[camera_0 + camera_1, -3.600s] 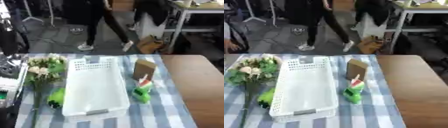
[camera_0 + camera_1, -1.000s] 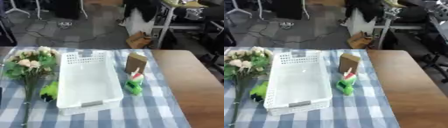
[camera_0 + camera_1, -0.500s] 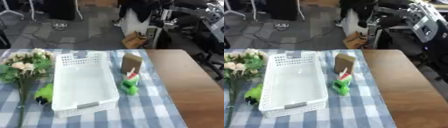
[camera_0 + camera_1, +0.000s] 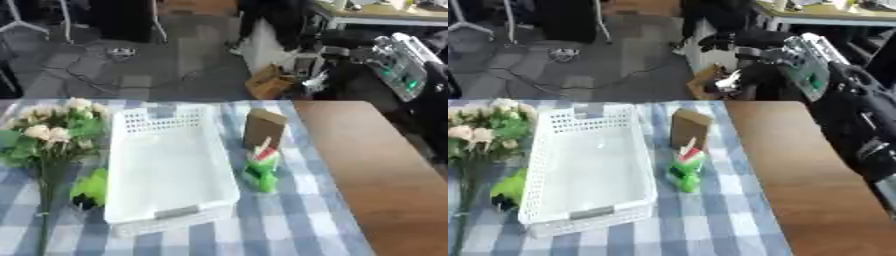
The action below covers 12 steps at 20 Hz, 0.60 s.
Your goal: Pick up objects on the table and place them in the box.
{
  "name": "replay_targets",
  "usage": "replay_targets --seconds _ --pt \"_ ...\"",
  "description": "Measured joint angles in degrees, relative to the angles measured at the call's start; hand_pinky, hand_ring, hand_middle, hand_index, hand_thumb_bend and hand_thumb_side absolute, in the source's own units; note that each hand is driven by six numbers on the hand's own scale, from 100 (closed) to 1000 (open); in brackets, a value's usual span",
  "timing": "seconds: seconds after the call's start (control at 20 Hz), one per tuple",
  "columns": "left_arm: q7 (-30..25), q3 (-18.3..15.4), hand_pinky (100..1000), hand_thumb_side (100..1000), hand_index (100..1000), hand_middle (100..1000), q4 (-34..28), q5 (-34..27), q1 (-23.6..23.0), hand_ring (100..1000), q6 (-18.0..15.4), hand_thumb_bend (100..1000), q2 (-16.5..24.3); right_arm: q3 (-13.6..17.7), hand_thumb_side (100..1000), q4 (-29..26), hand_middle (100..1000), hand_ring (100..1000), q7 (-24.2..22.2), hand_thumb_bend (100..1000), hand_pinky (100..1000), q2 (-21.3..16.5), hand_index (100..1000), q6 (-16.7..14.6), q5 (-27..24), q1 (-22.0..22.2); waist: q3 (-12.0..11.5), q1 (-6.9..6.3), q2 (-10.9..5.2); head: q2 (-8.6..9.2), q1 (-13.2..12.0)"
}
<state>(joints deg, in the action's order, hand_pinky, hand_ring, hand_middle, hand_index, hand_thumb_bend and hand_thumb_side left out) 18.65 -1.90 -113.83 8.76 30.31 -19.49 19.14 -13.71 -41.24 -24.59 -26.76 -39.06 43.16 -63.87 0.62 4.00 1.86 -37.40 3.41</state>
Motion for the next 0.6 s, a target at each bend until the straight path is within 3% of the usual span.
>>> replay_targets --seconds 0.4,0.6 --pt "-0.5 0.3 759 790 941 908 0.0 -0.7 0.9 958 -0.1 100 -0.8 3.5 807 4.6 992 1000 -0.2 655 940 4.4 1000 0.2 5.2 1.5 -1.0 -0.02 0.07 1.23 0.9" --pt "-0.6 0.3 759 788 938 904 0.0 -0.9 1.6 958 -0.1 100 -1.3 5.0 834 5.5 967 1000 -0.3 656 937 5.2 1000 0.2 7.7 2.0 -1.4 -0.03 0.73 1.87 1.1"
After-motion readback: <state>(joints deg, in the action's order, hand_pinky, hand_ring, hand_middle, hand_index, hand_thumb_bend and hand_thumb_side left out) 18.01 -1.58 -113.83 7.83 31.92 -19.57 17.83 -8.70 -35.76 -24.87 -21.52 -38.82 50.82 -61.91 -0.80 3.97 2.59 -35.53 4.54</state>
